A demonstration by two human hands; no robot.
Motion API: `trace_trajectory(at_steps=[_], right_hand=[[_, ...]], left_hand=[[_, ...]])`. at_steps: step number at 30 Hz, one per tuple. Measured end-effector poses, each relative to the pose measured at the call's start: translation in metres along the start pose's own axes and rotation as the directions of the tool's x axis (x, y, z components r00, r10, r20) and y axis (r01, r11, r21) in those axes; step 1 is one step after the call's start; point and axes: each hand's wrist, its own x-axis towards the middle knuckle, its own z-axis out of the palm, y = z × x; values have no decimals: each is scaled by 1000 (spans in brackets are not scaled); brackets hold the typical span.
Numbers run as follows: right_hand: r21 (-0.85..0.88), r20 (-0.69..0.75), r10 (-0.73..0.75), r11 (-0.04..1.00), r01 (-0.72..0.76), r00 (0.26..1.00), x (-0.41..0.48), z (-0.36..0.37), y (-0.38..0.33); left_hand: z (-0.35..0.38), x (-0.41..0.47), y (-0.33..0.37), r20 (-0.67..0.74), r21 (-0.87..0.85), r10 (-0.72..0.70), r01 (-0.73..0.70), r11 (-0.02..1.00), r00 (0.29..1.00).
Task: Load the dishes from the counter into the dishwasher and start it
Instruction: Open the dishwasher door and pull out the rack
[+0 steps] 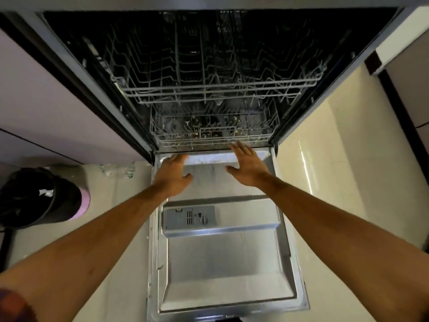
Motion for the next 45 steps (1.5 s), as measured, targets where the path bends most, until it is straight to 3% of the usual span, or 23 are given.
trace_trajectory(at_steps=[3,7,12,20,33,45], right_hand=[[-65,-54,-45,997,42,998,49,-6,1],[-111,-127,-47,993,33,991,110,-7,1],[-126,-51,-15,992,8,999,157,25,10],[-174,-124,-23,985,1,992,157,43,20],[-165,-80,8,986,-21,997,75,61,18],[-112,-53,40,993,-46,998,-53,126,20]], left_hand=[[1,49,12,-73,47,28,-25,999,997],[18,119,19,-58,197,110,-96,976,992],[50,159,9,-23,249,-16,21,968,1000],[75,175,-11,-15,56,-31,32,998,999],[85,89,-3,137,118,-48,32,992,989],[126,-33,-7,210,136,-27,-2,991,977]])
